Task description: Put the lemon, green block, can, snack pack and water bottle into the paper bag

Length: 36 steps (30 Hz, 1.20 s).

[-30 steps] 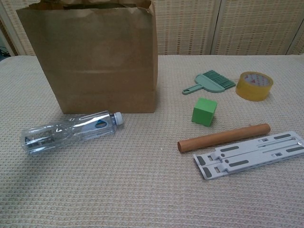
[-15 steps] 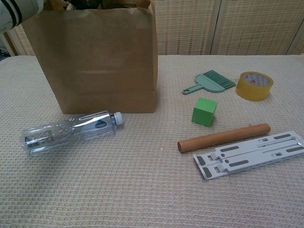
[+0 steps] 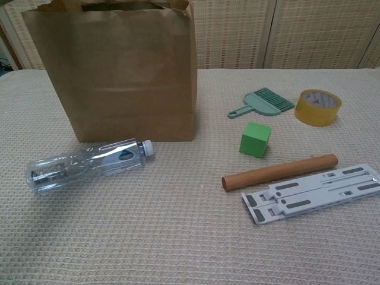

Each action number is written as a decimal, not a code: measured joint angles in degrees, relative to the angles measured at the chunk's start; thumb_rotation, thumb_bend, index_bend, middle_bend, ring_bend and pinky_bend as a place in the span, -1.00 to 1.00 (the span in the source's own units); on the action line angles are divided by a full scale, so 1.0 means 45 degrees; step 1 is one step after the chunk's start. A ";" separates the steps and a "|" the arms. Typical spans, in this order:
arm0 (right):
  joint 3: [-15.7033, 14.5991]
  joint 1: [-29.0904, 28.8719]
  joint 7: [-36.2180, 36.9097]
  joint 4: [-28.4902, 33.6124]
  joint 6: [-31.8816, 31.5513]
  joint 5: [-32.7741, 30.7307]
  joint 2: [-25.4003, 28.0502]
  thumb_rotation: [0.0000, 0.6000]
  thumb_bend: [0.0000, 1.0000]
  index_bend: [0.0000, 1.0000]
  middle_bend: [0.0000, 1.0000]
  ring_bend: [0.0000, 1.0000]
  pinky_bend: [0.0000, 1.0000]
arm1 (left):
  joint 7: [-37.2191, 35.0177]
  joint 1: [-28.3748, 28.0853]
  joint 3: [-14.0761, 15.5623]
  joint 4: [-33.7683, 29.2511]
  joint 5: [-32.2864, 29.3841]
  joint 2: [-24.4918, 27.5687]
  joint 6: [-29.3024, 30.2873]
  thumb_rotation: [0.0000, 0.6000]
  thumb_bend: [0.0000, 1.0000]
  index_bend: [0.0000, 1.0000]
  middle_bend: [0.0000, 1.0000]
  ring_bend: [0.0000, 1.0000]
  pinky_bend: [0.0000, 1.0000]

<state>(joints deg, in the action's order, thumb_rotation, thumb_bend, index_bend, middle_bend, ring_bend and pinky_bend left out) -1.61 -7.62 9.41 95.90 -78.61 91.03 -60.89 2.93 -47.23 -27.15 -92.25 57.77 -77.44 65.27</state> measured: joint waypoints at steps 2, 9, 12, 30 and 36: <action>-0.0021 0.0003 0.0000 0.0001 -0.0001 0.0038 -0.0003 1.00 -0.98 -1.00 -1.00 -1.00 -1.00 | -0.0251 0.0441 -0.0022 -0.0527 0.0196 0.0301 0.0541 1.00 0.04 -0.64 -0.72 -0.72 -0.39; -0.0043 0.0009 -0.0036 -0.0011 -0.0001 0.0071 -0.0029 1.00 -0.98 -1.00 -1.00 -1.00 -1.00 | -0.1363 0.2673 0.0151 -0.2112 0.0878 0.2081 0.2177 1.00 0.16 -0.12 -0.14 -0.15 0.10; -0.0028 0.0007 -0.0068 -0.0012 0.0007 0.0039 -0.0050 1.00 -0.98 -1.00 -1.00 -1.00 -1.00 | -0.2051 0.3669 0.0457 -0.2339 0.1138 0.2904 0.2520 1.00 0.19 0.01 0.06 0.03 0.22; 0.0029 0.0016 -0.0387 -0.0084 0.0004 -0.0055 -0.0214 1.00 -0.97 -1.00 -1.00 -1.00 -1.00 | -0.2409 0.6507 0.5232 -0.1593 0.4496 0.3713 0.1481 1.00 -0.30 -1.00 -1.00 -1.00 -0.88; 0.0009 0.0030 -0.0331 -0.0083 -0.0037 0.0003 -0.0188 1.00 -0.97 -1.00 -1.00 -1.00 -1.00 | -0.0927 0.6404 0.5609 -0.2260 0.3621 0.3458 0.0388 1.00 -0.30 -1.00 -1.00 -1.00 -0.99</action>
<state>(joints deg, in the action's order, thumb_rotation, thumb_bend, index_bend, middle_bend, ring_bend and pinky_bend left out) -1.57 -7.49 7.91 95.53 -78.77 91.04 -61.74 -1.24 -18.41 -1.91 -102.42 74.07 -61.88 67.02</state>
